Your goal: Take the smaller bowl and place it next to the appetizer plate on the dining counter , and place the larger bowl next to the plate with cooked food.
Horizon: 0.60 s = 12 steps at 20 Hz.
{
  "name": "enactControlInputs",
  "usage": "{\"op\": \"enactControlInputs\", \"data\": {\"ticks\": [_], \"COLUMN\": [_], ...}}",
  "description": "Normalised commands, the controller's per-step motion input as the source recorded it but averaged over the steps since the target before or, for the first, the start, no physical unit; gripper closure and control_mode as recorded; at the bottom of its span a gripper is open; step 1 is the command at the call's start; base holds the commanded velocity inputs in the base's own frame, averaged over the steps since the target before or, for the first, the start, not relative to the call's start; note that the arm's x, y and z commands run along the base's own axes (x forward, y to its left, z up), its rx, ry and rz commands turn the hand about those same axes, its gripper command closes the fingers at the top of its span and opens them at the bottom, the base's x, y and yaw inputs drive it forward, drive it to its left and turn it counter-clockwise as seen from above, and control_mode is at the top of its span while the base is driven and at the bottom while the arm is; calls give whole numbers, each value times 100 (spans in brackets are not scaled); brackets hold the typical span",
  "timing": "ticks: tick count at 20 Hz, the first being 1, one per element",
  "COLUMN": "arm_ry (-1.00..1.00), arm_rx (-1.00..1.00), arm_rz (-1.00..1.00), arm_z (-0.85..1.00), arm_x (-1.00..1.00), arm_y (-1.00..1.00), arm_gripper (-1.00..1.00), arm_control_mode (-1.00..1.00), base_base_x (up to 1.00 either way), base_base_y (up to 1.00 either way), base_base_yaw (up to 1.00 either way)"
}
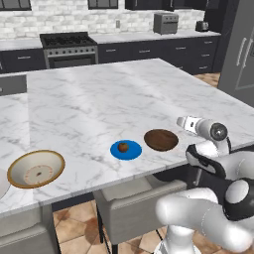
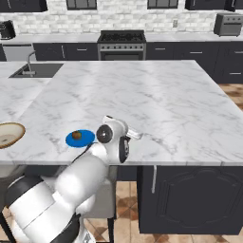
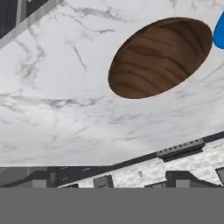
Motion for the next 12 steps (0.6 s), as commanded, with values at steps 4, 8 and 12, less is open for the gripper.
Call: {"op": "enactControlInputs", "data": {"ticks": [4, 8, 12], "arm_ry": [32, 39, 36], "arm_rx": [-19, -20, -18], "arm_rz": [0, 0, 0], "arm_z": [100, 100, 100], "arm_x": [-73, -79, -67], "arm_y": [-14, -20, -20], "arm_gripper": [-100, -100, -100], "arm_control_mode": [-100, -100, -100], "base_base_x": [0, 0, 0], "base_base_y": [0, 0, 0], "base_base_yaw": [0, 0, 0]}}
